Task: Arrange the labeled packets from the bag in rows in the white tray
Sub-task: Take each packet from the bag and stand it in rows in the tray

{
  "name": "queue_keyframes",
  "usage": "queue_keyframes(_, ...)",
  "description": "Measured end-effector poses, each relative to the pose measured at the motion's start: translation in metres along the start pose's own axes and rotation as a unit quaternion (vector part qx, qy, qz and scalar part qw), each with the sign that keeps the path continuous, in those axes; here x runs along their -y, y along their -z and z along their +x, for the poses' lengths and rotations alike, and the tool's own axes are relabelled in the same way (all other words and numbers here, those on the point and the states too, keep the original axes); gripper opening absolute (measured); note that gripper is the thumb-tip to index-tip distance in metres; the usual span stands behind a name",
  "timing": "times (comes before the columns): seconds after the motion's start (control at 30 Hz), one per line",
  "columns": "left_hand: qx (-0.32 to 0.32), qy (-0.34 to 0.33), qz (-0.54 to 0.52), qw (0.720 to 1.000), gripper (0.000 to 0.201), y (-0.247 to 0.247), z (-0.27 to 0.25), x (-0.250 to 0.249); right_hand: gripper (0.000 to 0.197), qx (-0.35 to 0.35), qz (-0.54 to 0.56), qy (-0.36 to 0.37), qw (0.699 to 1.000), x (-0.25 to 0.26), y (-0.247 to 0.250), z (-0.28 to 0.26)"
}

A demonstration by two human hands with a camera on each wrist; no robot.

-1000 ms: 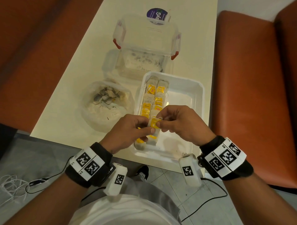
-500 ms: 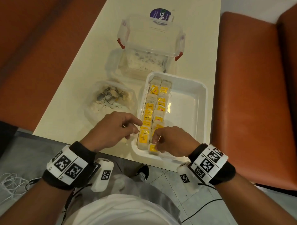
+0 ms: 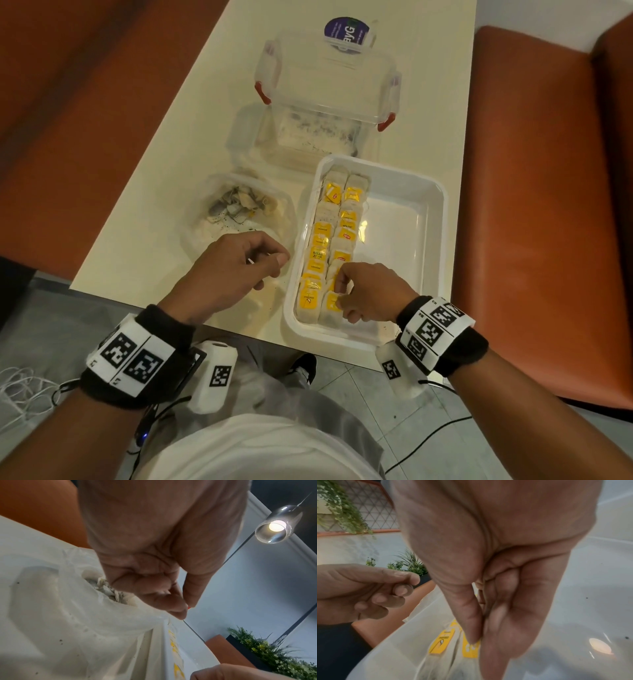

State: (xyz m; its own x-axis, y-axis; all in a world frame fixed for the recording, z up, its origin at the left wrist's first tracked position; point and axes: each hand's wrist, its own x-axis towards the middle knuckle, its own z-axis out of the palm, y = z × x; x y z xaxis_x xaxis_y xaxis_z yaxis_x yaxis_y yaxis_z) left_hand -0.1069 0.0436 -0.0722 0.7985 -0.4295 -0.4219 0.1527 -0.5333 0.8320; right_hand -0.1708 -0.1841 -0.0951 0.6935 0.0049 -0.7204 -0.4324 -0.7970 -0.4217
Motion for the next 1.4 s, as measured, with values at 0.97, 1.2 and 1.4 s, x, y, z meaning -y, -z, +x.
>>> queue_keyframes(0.97,-0.138,-0.012,0.399,0.906,0.042,0.031,0.082,0.02,0.041,-0.138,-0.036,0.166,0.976,0.083,0.06,0.031)
queue_keyframes(1.2,-0.133,0.01,0.415,0.9,0.063,0.032,0.097,0.021,0.034,-0.144,-0.146,0.093,0.974,0.111,0.052,0.078)
queue_keyframes(1.4,-0.1,0.036,0.441,0.891,0.066,0.042,0.127,0.015,0.043,-0.131,-0.159,0.096,0.974,0.108,0.047,0.081)
